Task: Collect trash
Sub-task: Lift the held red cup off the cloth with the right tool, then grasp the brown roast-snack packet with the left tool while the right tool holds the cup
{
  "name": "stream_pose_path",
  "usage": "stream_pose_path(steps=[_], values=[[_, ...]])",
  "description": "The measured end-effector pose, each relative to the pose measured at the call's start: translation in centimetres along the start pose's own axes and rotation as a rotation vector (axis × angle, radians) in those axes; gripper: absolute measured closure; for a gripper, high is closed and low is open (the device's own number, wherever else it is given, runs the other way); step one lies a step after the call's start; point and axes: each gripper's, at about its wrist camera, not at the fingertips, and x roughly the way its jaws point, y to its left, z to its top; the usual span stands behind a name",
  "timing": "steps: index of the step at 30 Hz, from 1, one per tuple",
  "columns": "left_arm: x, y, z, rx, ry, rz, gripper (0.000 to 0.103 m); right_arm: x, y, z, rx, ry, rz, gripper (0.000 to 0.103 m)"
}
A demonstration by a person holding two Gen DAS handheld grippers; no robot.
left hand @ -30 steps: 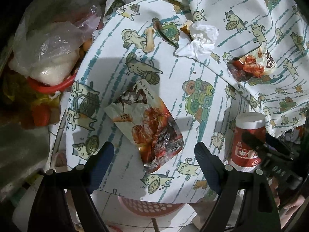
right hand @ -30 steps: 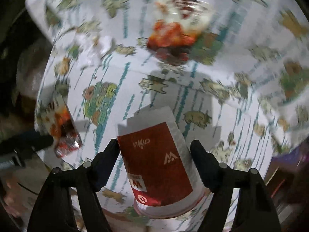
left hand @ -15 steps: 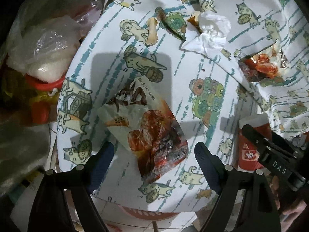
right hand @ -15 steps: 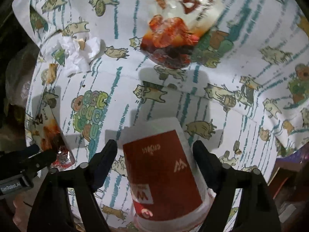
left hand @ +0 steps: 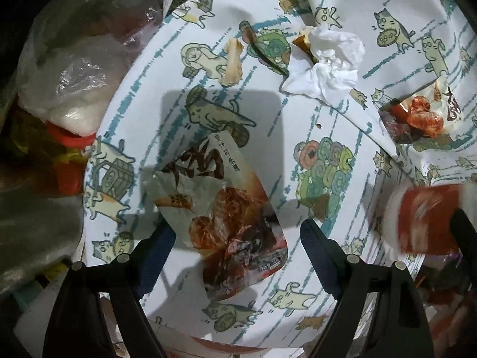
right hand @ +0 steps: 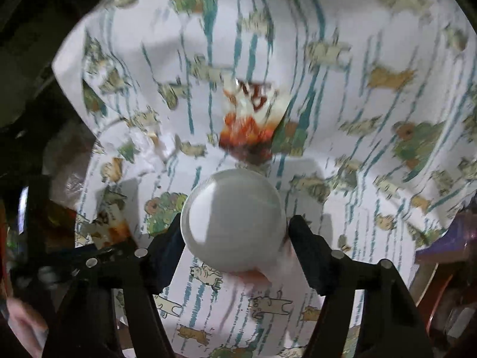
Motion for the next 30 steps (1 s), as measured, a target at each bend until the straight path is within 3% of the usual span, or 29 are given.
stream_pose_path(steps=[2, 9, 13, 16, 22, 27, 28, 30], values=[[0.2, -0.8, 0.1, 0.022, -0.006, 0.014, 0.016, -0.9, -0.4, -0.1, -0.02, -0.015, 0.002, 0.037], [1.3, -4.4, -0.3, 0.143, -0.054, 0.181, 0.016, -1.6, -2.4, -2.1, -0.037, 0.006, -0.02, 0.038], [1.4, -5.9, -2.1, 0.227, 0.012, 0.164, 0.018, -1.8, -3.4, -2.1, -0.024, -0.004, -0.021, 0.038], [1.5, -6.0, -3.4, 0.296, 0.002, 0.217, 0.017, -2.3, -4.0, -1.9, -0.007, -0.011, -0.016, 0.038], [0.8, -2.6, -3.5, 0.204, -0.017, 0.204, 0.018, -2.8, -3.8, -2.1, -0.004, -0.021, -0.005, 0.038], [-1.1, -2.1, -2.7, 0.138, -0.038, 0.0, 0.018, -2.8, -3.2, -2.1, -0.005, -0.023, 0.001, 0.038], [-1.4, -2.5, -2.6, 0.153, -0.055, 0.003, 0.018, -2.8, -3.2, -2.1, -0.003, -0.023, 0.0, 0.038], [-1.6, -3.5, -2.0, 0.2, -0.112, 0.09, 0.017, -2.6, -3.1, -1.9, 0.006, -0.024, 0.002, 0.038]])
